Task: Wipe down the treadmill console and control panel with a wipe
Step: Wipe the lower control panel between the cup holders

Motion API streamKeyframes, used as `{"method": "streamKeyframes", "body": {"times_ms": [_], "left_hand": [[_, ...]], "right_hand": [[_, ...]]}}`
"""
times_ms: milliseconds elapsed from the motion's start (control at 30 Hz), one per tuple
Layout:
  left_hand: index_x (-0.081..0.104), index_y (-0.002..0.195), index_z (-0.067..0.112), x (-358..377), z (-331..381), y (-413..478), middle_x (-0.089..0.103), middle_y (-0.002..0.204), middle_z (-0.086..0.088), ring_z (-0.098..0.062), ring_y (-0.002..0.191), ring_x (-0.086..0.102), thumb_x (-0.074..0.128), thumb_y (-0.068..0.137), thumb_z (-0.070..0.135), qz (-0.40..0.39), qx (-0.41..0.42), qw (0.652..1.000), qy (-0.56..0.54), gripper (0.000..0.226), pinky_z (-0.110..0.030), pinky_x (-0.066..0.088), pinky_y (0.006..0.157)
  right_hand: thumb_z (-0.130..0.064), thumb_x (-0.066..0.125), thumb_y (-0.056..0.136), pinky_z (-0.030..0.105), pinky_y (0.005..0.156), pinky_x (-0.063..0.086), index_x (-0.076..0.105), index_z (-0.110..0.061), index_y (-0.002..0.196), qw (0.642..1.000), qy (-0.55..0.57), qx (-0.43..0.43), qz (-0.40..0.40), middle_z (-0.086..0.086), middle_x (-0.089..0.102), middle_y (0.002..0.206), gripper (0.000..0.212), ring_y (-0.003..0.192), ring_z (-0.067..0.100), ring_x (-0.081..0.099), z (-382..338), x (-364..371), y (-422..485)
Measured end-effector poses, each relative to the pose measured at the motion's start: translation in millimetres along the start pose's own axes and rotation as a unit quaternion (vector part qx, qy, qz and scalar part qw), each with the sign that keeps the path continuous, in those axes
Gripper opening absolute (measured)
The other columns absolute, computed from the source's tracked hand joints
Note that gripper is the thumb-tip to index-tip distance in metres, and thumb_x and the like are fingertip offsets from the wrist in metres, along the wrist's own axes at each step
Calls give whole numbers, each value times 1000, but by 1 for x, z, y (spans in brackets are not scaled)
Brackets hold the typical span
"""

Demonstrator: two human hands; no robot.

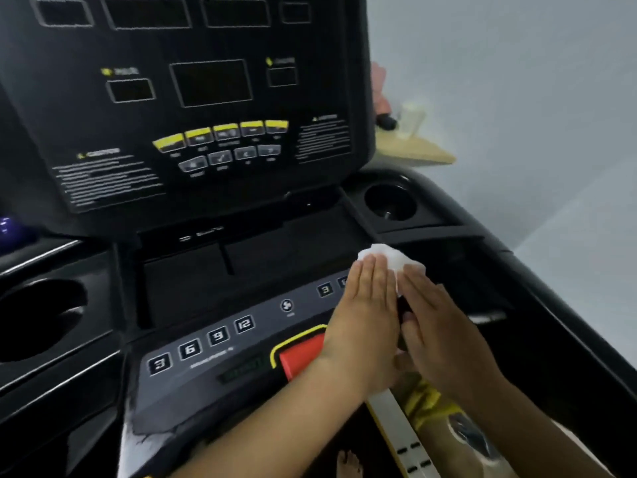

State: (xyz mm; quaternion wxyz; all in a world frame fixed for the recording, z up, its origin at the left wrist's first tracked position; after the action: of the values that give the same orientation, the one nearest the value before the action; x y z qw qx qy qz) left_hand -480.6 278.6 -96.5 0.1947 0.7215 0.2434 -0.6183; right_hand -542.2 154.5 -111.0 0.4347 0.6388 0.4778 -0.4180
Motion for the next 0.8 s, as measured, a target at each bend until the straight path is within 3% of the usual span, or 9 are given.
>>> {"method": "streamKeyframes", "body": {"times_ms": [133,267,333,400,467,633,800], "left_hand": [[-18,148,-5,4,5,-10,-24,155,-30,-43,145,-23,32,100,51,1,30,999,-12,89,-53,-13,118],[-16,150,0,4,-5,-33,-23,157,-24,-38,146,-23,28,101,50,20,20,999,-25,83,-55,-19,115],[-5,152,-1,5,-14,-43,-12,158,-25,-40,149,-10,21,100,52,35,-23,998,-36,78,-57,-12,117],[21,150,-4,5,-25,-56,16,156,-29,-42,148,14,18,97,51,48,-70,994,-69,76,-59,6,119],[33,146,-2,8,-39,-74,30,153,-27,-39,146,25,17,95,52,44,-121,987,-92,75,-58,15,118],[28,151,2,16,-70,-138,25,158,-19,-28,150,16,16,93,55,30,-262,960,-95,79,-53,9,121],[20,155,7,20,-66,-204,11,162,-9,-15,149,-3,20,83,57,44,-349,928,-121,87,-45,1,122]], "right_hand": [[-34,23,89,27,116,9,34,-9,149,999,22,27,-1,4,26,158,66,147,13,16,-5,4,-20],[-30,26,89,37,118,9,45,-5,144,1000,-15,9,-6,11,42,151,63,145,21,29,-20,7,-21],[-33,21,89,38,120,8,42,-9,146,999,-22,-12,-21,8,39,154,66,147,18,25,-32,7,-13],[-35,17,89,43,121,9,38,-10,148,998,-27,-50,-35,5,35,156,67,148,15,21,-49,8,-4],[-38,13,89,45,122,7,34,-11,149,994,-29,-97,-51,4,31,158,69,148,15,18,-71,9,4],[-42,1,89,47,121,-6,18,-14,155,965,-26,-233,-114,3,10,164,74,151,16,-1,-136,18,9],[-38,25,100,54,118,-9,12,-10,155,931,-22,-339,-135,6,5,165,64,151,20,-4,-184,36,-12]]}}
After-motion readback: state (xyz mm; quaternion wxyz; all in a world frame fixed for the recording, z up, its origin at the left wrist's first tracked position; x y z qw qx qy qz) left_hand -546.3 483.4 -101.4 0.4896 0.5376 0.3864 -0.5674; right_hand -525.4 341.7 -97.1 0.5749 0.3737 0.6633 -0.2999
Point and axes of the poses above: each hand's wrist, its own y-axis towards the middle knuckle, its own x-axis out of the palm, z = x × y, the point moved 1 cm from there along y, towards the middle knuckle
